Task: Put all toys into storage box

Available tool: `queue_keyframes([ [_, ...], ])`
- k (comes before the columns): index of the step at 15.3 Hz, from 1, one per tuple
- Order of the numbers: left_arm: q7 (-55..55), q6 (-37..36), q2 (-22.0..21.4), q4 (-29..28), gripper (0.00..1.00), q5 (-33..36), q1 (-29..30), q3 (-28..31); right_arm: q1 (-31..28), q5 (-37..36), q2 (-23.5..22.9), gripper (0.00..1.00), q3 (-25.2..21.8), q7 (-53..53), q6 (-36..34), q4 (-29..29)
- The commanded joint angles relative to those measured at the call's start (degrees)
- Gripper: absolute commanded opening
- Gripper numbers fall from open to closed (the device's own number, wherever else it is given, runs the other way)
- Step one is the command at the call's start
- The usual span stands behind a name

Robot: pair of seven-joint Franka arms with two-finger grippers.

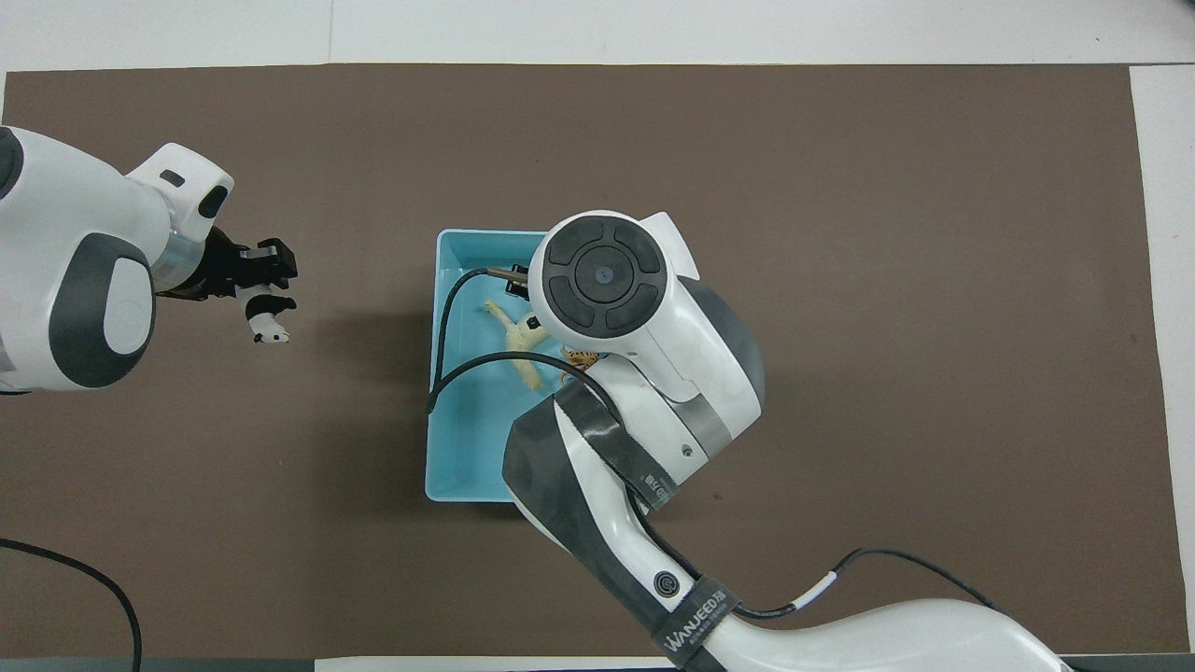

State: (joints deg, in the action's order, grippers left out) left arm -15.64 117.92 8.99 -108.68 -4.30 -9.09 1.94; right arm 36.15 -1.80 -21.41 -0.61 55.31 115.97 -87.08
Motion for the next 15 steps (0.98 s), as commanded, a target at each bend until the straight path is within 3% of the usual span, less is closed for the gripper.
queue_keyframes([
  [1, -10.5, -2.1, -3.0, -0.1, 0.00, -3.9, -6.9, 0.7, -7.8, 0.1, 3.5, 0.99, 0.0, -10.5, -6.5, 2.0],
  [7, -32.4, 6.8, -3.2, -2.4, 0.00, -4.4, -21.7, 0.8, -25.1, 1.3, 13.7, 1.00, 0.0, -39.3, -20.7, 1.3],
  [8, -33.0, 7.5, -3.6, -2.9, 0.11, -4.4, -22.5, 0.7, -28.0, 2.6, 15.4, 1.00, -0.1, -43.8, -24.0, 1.3],
  [9, -33.1, 7.5, -3.9, -3.5, 0.42, -4.4, -23.0, 0.8, -31.0, 2.9, 17.3, 1.00, -0.1, -48.1, -27.2, 1.3],
  [10, -33.4, 7.2, -4.0, -3.6, 0.83, -4.4, -23.3, 0.8, -33.3, 2.9, 19.1, 1.00, -0.1, -51.1, -28.4, 1.3],
  [11, -34.4, 6.9, -4.0, -3.4, 1.00, -4.4, -23.8, 0.8, -35.1, 2.9, 21.0, 1.00, -0.2, -53.5, -28.6, 1.5],
  [15, -36.9, 4.3, -4.4, -2.2, 1.00, -4.2, -24.1, 1.1, -38.5, 2.8, 24.7, 1.00, -0.4, -57.8, -35.1, -1.0],
])
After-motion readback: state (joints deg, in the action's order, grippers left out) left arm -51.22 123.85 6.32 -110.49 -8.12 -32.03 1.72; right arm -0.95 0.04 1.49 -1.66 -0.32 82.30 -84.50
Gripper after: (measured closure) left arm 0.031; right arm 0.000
